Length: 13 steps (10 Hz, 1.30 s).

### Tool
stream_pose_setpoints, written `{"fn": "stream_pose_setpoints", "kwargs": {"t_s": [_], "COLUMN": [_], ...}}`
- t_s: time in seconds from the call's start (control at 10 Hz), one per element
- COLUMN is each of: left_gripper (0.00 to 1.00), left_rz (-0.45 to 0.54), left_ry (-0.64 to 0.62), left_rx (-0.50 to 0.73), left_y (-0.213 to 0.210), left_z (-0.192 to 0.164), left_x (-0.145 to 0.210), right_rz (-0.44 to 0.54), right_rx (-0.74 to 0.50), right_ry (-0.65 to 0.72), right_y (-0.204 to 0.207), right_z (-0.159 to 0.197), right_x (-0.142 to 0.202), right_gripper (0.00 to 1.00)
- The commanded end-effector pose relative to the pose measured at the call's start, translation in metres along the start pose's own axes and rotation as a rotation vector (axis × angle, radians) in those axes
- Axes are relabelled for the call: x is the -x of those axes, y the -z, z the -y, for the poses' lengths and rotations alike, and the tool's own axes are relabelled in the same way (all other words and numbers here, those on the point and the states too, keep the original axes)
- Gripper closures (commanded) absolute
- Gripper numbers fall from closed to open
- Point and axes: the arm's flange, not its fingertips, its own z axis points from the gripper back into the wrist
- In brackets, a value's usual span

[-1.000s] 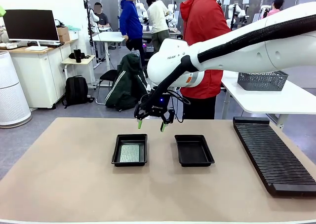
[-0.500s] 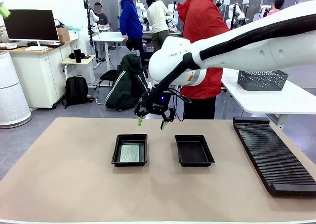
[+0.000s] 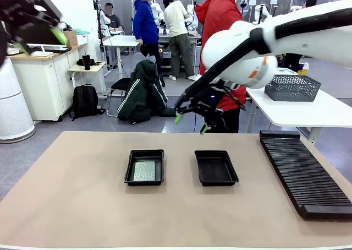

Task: Inspect and transfer BCBs to ESD trays.
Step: Pick up the ESD tray and place it on the left side of the table.

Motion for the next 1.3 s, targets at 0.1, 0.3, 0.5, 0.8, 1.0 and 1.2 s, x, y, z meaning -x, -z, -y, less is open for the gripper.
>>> {"fn": "stream_pose_setpoints", "kwargs": {"t_s": [0.1,0.3,0.5,0.8,1.0,1.2], "left_gripper": [0.00,0.00,0.00,0.00,0.00,0.00], "left_rz": [-0.020,-0.078,-0.163,-0.278,-0.311,-0.312], "left_ry": [0.005,0.036,0.036,0.034,0.043,0.050], "left_rx": [0.001,-0.013,-0.041,-0.087,-0.126,-0.163], "left_y": [0.092,0.150,0.211,0.273,0.303,0.328], "left_z": [0.027,0.044,0.055,0.055,0.055,0.054], "left_x": [-0.002,-0.007,-0.015,-0.011,-0.004,0.004], "right_rz": [0.026,0.047,0.063,0.075,0.102,0.113], "right_rx": [-0.107,-0.136,-0.180,-0.237,-0.294,-0.339], "right_ry": [-0.008,0.020,0.057,0.094,0.108,0.119], "right_y": [-0.020,-0.029,-0.035,-0.036,-0.035,-0.030], "right_z": [0.057,0.081,0.108,0.129,0.137,0.149], "right_x": [0.016,0.017,0.013,0.005,0.006,0.007], "right_gripper": [0.00,0.00,0.00,0.00,0.00,0.00]}}
